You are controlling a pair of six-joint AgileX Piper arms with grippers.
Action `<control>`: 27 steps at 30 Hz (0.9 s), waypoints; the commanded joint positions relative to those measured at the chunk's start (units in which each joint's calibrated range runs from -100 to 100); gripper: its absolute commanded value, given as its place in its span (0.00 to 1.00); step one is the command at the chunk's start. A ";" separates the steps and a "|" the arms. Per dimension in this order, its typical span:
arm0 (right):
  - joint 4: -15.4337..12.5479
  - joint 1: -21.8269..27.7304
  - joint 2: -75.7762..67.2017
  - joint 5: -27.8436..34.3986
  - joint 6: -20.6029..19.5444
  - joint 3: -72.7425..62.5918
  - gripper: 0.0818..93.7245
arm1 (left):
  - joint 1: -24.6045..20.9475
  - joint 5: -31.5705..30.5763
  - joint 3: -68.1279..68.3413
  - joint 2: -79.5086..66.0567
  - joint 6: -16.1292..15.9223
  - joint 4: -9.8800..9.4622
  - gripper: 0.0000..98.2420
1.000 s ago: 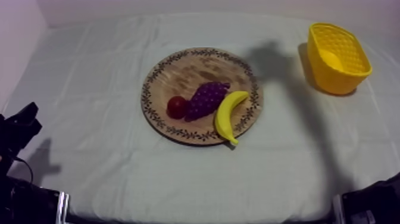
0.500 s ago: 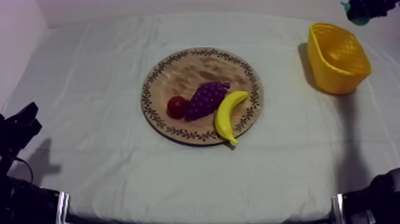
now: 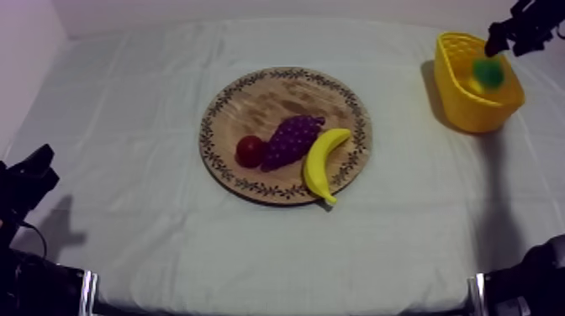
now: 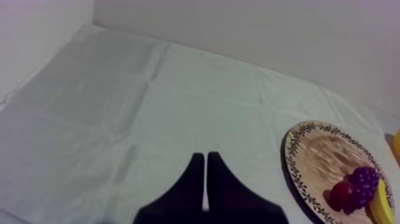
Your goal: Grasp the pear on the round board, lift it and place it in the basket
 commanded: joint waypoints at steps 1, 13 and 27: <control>0.23 -0.21 -1.35 0.53 -0.65 0.24 0.76 | -0.02 -0.01 0.05 0.00 0.02 0.02 0.00; -0.93 -2.32 -24.48 1.41 -4.13 6.01 0.59 | -0.02 -0.01 0.05 0.00 0.02 0.02 0.00; 6.26 -11.16 -61.14 -11.67 -14.97 32.37 0.11 | -0.02 -0.01 0.05 0.00 0.02 0.02 0.00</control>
